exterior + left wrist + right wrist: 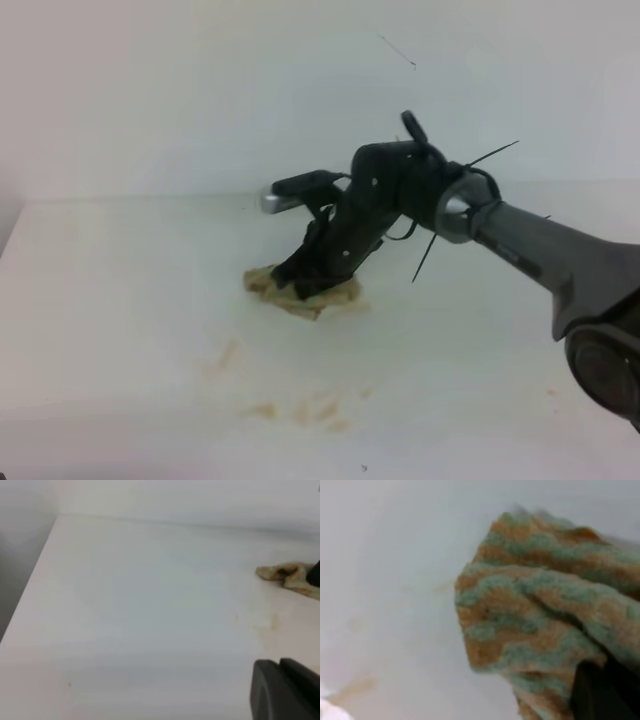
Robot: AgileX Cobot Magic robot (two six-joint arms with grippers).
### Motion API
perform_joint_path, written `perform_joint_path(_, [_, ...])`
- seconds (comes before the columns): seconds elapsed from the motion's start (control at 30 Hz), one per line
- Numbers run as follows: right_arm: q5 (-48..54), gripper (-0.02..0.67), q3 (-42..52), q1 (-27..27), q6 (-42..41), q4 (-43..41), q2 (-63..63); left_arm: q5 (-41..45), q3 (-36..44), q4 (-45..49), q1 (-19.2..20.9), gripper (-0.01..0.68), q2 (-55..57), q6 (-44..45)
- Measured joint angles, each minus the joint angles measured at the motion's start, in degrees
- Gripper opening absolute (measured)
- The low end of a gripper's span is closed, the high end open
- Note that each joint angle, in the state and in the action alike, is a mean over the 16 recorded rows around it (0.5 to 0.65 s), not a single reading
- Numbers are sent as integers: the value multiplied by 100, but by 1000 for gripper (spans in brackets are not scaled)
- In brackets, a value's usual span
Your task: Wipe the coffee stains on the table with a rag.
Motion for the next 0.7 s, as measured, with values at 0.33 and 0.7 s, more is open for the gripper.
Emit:
perform_joint_path(0.33, [67,13,-64,-385,-332,84,41,0,0,0,0,-2,0,0])
perform_joint_path(0.7, [855,13,191,-433,-1098,199,-330,0,0,0,0,-2,0,0])
